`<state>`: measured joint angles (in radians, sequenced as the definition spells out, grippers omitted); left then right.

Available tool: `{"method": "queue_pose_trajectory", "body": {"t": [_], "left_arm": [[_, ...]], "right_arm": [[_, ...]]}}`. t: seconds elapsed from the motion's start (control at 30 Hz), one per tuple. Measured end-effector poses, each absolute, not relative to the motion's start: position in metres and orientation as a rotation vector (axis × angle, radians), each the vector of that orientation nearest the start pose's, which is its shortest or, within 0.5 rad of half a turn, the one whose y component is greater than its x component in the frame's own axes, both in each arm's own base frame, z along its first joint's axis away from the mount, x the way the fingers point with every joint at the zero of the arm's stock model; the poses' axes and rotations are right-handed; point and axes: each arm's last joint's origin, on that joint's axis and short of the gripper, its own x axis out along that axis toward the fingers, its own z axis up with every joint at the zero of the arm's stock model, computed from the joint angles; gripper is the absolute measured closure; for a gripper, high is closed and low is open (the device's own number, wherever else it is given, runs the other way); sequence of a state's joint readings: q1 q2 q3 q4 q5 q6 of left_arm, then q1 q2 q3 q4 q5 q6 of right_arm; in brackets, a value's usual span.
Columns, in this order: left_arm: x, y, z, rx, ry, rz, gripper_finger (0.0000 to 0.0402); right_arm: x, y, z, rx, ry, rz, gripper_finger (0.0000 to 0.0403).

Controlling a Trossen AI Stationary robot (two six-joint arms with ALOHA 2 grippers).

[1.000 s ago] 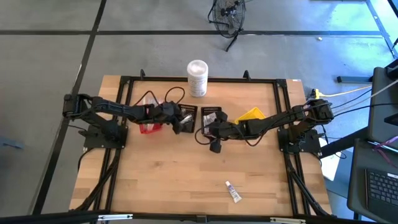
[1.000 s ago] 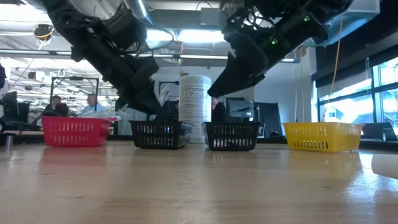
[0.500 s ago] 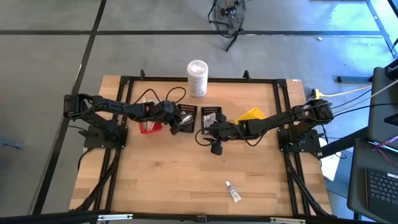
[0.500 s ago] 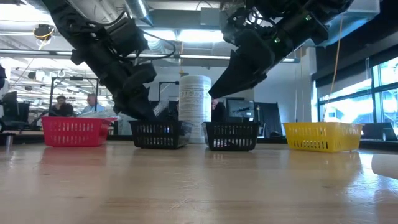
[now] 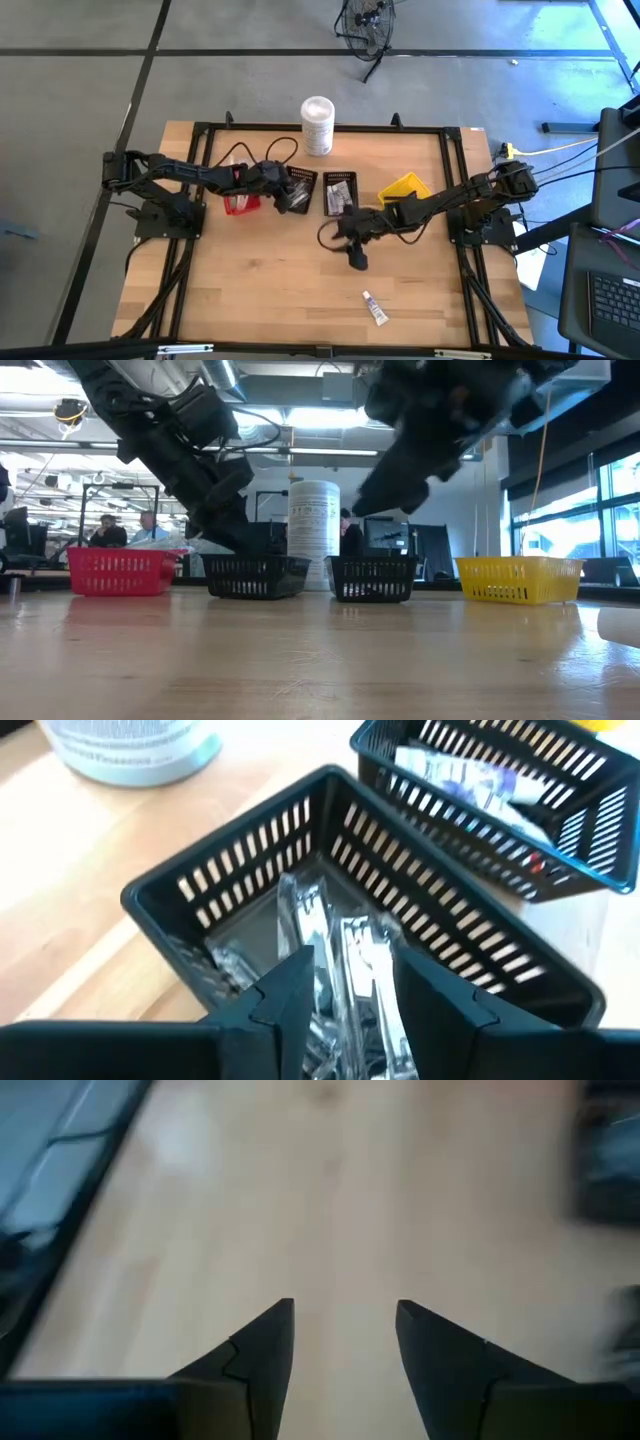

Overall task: Pick & Place Travel size toiletries
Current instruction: Put the white toothpaste into the right black bin

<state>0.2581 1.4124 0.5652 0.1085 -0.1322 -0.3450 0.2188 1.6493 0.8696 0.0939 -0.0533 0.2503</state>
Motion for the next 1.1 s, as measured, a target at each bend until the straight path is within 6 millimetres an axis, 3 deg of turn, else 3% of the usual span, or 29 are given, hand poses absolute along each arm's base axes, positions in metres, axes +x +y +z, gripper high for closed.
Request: {"method": "queue_pose_trajectory", "body": {"t": [0.13,0.5,0.7,0.87,1.1], "left_arm": [[0.25,0.068,0.157,-0.368,0.644,0.487,0.0267],[0.26,0.057,0.167,-0.329,0.527,0.415,0.027],[0.261,0.052,0.167,-0.32,0.529,0.401,0.0272],[0.262,0.048,0.167,-0.317,0.532,0.386,0.0272],[0.262,0.047,0.167,-0.321,0.534,0.383,0.0272]], "right_arm": [[0.313,0.098,0.171,0.187,0.798,0.295,0.0229],[0.283,0.154,0.165,0.448,0.981,0.268,0.0228],[0.267,0.167,0.16,0.56,1.107,0.177,0.0232],[0.261,0.168,0.156,0.836,1.201,-0.038,0.023],[0.253,0.18,0.157,0.956,1.234,-0.093,0.0236]]}}
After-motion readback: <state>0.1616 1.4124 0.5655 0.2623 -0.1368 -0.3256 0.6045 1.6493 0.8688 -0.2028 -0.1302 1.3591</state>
